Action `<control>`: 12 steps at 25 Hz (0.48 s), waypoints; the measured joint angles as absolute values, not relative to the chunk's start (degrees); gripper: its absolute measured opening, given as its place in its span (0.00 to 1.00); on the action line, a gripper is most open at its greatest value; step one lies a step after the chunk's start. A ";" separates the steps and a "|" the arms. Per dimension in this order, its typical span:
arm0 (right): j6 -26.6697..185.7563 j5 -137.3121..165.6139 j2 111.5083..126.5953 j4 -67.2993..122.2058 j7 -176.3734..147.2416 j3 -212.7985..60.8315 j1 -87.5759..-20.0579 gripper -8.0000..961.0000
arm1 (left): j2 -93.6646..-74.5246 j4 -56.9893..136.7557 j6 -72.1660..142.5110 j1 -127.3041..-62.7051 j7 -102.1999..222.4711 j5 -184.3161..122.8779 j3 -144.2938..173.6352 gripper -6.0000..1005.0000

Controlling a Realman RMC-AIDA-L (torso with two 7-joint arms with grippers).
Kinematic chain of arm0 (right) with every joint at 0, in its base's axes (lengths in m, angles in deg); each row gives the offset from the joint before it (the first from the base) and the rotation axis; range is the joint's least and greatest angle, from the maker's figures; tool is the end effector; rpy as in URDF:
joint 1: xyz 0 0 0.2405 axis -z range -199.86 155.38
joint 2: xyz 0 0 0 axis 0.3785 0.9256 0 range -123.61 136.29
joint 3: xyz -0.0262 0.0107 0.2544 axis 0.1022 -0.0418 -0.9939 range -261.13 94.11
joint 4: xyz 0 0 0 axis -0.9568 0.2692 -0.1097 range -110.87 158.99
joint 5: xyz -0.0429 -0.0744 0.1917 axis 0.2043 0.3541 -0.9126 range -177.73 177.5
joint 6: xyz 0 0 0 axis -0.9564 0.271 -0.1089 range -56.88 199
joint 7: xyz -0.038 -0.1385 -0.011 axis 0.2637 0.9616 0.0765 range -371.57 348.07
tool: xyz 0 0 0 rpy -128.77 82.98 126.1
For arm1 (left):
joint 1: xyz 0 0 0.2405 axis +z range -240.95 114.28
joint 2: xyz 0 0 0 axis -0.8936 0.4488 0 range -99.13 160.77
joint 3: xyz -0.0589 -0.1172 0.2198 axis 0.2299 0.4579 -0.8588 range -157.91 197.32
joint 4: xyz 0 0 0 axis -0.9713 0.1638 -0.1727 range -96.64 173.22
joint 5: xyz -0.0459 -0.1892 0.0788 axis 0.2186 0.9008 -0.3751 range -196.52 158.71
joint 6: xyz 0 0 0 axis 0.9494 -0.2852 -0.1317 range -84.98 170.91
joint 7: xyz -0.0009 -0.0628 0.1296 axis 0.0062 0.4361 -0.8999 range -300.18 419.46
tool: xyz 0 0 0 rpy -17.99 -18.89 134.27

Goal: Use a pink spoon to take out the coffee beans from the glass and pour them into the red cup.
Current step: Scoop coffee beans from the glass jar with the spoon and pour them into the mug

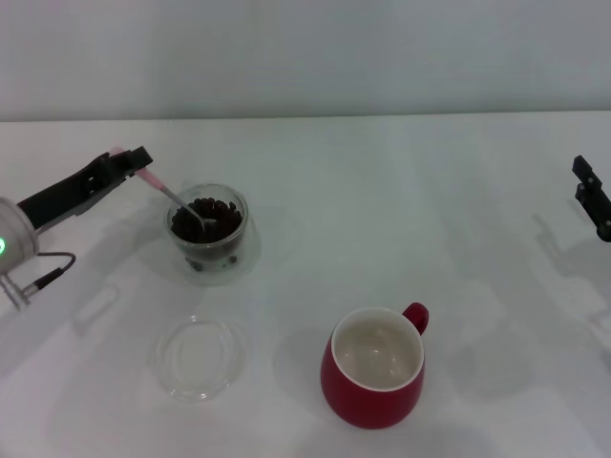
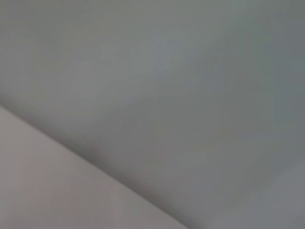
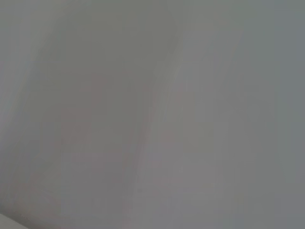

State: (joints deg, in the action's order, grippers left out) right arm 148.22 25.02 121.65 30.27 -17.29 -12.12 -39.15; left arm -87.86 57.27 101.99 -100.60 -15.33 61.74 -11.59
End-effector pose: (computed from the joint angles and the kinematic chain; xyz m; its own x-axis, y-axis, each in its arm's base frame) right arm 0.3668 0.2825 0.0270 0.8798 0.1316 -0.4568 -0.4208 -0.2316 -0.8771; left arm -0.2845 0.3953 -0.0149 0.0808 0.6144 0.7848 0.9690 -0.2330 0.0827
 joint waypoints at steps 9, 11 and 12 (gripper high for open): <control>148.23 25.02 121.65 30.38 -17.29 -11.44 -39.34 0.59 | -87.82 55.31 102.98 -96.99 -12.86 66.88 -11.51 0.14; 148.19 25.02 121.66 30.42 -17.29 -11.44 -39.41 0.59 | -87.72 55.27 103.77 -96.19 -12.80 68.67 -11.49 0.14; 148.14 25.02 121.66 30.44 -17.29 -11.44 -39.43 0.59 | -87.68 55.28 104.25 -95.76 -12.80 69.69 -11.49 0.14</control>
